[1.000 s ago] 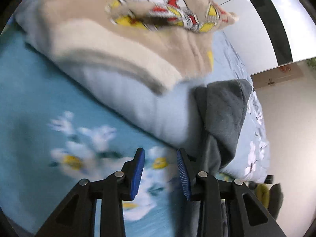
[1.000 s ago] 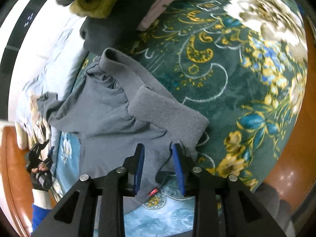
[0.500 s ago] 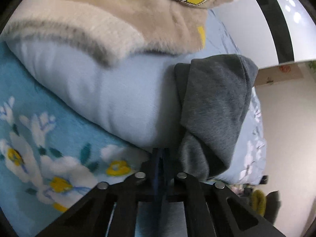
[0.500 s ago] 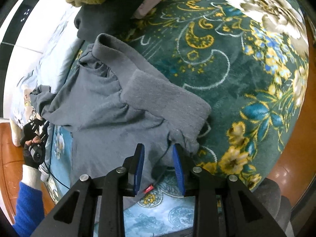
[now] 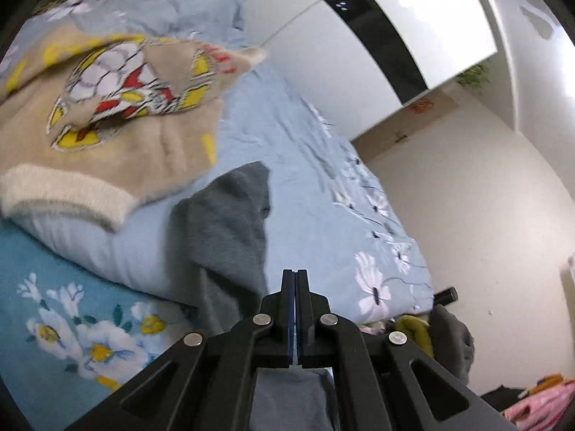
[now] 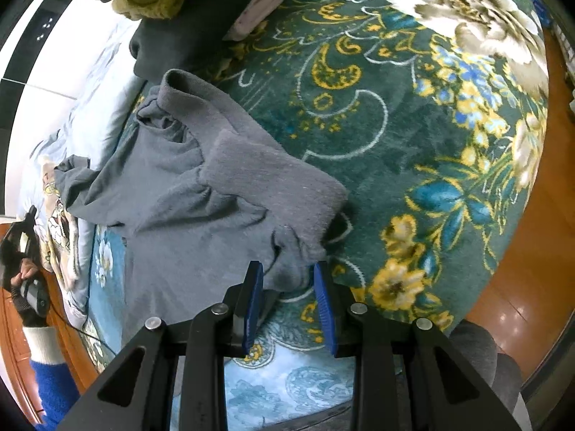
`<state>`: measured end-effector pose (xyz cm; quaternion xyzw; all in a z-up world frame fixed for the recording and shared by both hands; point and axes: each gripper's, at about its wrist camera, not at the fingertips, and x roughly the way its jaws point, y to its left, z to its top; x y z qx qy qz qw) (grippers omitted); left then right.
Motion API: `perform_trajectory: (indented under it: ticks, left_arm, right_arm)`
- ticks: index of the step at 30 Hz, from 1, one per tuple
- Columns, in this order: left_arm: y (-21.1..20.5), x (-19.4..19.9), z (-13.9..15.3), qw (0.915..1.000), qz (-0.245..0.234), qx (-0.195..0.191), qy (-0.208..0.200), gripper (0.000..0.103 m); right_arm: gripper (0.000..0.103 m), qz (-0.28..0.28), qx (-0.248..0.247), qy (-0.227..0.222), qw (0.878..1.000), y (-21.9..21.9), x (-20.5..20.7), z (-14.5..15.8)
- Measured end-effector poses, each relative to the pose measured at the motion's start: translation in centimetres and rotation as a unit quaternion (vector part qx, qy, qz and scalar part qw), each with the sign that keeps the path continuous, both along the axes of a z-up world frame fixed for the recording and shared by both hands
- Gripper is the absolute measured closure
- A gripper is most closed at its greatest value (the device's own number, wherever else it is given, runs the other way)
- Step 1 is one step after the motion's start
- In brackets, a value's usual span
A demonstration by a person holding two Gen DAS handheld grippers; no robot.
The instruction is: Fold clothes
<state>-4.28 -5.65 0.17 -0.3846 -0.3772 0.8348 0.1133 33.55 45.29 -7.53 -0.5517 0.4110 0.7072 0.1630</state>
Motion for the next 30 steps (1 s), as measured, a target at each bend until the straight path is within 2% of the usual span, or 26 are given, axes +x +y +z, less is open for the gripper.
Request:
perform_trajectory:
  ticks: [3,5,7,8,9,12,13,14,15,19,20,22,23,25,27,29,30]
  left_arm:
    - [0.5,-1.6,-3.6,0.9977,0.017,-0.014,-0.064,0.102]
    - [0.5,-2.3,-5.9,0.9945,0.025,-0.002,-0.102,0.1]
    - [0.4,-2.7,-8.0,0.9911,0.035,0.022,-0.126,0.09]
    - [0.7,-2.8,-8.9,0.9898,0.037,0.029,-0.134,0.076]
    - [1.0,-3.0,-9.5,0.9881,0.04,0.034,-0.145,0.07]
    - [1.5,-3.4,-10.3,0.9852,0.044,0.055,-0.156,0.073]
    - [1.6,-3.4,-10.1,0.9856,0.044,0.054,-0.154,0.074]
    - [1.9,-3.5,-9.7,0.9871,0.042,0.041,-0.149,0.09]
    - [2.4,-3.5,-9.4,0.9885,0.038,0.025,-0.144,0.099]
    - [3.2,-2.4,-6.7,0.9941,0.025,0.013,-0.105,0.1]
    - [3.4,-1.7,-5.3,0.9962,0.016,0.01,-0.085,0.1]
    - [4.4,0.9,-1.4,0.9994,-0.021,-0.021,-0.017,0.1]
    - [4.9,2.6,0.9,0.998,-0.046,-0.039,0.02,0.1]
    - [6.9,6.5,4.2,0.9884,-0.109,-0.063,0.085,0.1]
    - [8.4,8.9,4.5,0.9825,-0.153,-0.06,0.087,0.1]
    - [10.3,11.5,3.3,0.9774,-0.197,-0.05,0.058,0.1]
    - [11.9,12.5,2.2,0.9735,-0.218,-0.059,0.037,0.1]
  right_arm:
    - [0.073,-0.004,-0.002,0.001,1.0,0.0,0.3,-0.1]
    - [0.073,-0.004,0.0,0.0,1.0,0.1,0.5,0.0]
    - [0.073,-0.006,0.0,-0.007,1.0,0.4,0.8,-0.2]
    - [0.073,-0.008,-0.001,-0.012,1.0,0.6,1.0,-0.4]
    - [0.073,-0.01,-0.002,-0.016,1.0,0.7,1.1,-0.5]
    - [0.073,-0.012,-0.004,-0.021,1.0,1.1,1.3,-0.7]
    - [0.073,-0.012,-0.002,-0.021,1.0,1.1,1.4,-0.7]
    - [0.073,-0.011,-0.003,-0.021,1.0,1.2,1.3,-0.8]
    - [0.073,-0.01,-0.003,-0.021,1.0,1.2,1.3,-0.8]
    - [0.073,-0.007,-0.005,-0.022,1.0,1.1,1.2,-1.0]
    - [0.073,-0.007,-0.006,-0.021,1.0,1.1,1.1,-1.1]
    - [0.073,-0.008,-0.009,-0.019,1.0,1.0,1.0,-1.1]
    - [0.073,-0.008,-0.009,-0.018,1.0,1.0,1.1,-1.1]
    - [0.073,-0.011,-0.005,-0.015,1.0,1.0,1.1,-1.0]
    - [0.073,-0.017,-0.005,-0.013,1.0,1.1,1.3,-1.2]
    - [0.073,-0.02,-0.011,-0.011,1.0,1.0,1.2,-1.4]
    - [0.073,-0.02,-0.014,-0.01,1.0,0.8,1.0,-1.5]
